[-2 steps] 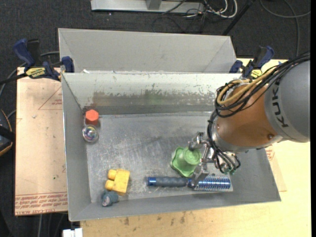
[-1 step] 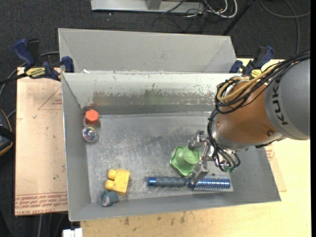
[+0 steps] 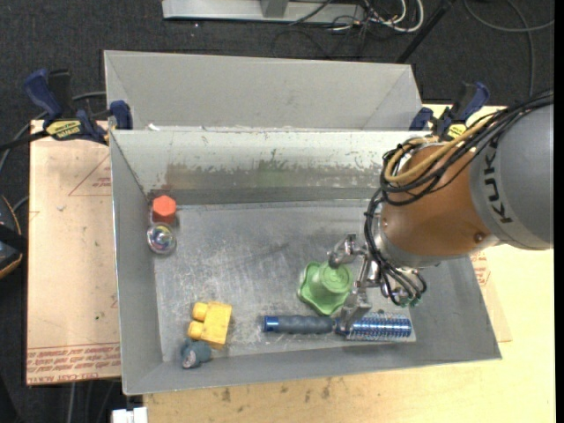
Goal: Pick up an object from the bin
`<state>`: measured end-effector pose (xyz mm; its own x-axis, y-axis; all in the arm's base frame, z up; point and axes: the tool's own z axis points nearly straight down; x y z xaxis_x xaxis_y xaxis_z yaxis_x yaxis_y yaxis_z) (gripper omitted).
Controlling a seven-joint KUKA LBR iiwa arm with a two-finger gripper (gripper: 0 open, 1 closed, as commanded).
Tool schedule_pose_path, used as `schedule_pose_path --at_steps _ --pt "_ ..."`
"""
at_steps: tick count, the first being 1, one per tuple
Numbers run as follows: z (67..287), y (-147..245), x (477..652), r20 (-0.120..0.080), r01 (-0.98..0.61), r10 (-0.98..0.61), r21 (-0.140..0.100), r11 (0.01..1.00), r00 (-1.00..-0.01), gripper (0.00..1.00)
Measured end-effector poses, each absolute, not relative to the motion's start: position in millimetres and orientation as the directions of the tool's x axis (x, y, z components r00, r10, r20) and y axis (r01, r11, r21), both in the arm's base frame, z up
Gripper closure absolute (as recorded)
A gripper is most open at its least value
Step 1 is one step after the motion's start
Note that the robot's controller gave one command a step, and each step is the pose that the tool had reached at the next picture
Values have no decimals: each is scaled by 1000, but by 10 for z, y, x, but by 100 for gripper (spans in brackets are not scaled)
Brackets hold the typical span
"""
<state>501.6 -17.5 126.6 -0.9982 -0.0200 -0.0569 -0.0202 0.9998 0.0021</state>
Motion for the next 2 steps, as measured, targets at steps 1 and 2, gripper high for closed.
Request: schedule_pose_path --at_steps 1,2 --pt "1542 -81 4971 -7 -6 -6 1 1000 -1000 0" --pt "1268 -3 5028 -5 21 21 1 1000 -1000 0"
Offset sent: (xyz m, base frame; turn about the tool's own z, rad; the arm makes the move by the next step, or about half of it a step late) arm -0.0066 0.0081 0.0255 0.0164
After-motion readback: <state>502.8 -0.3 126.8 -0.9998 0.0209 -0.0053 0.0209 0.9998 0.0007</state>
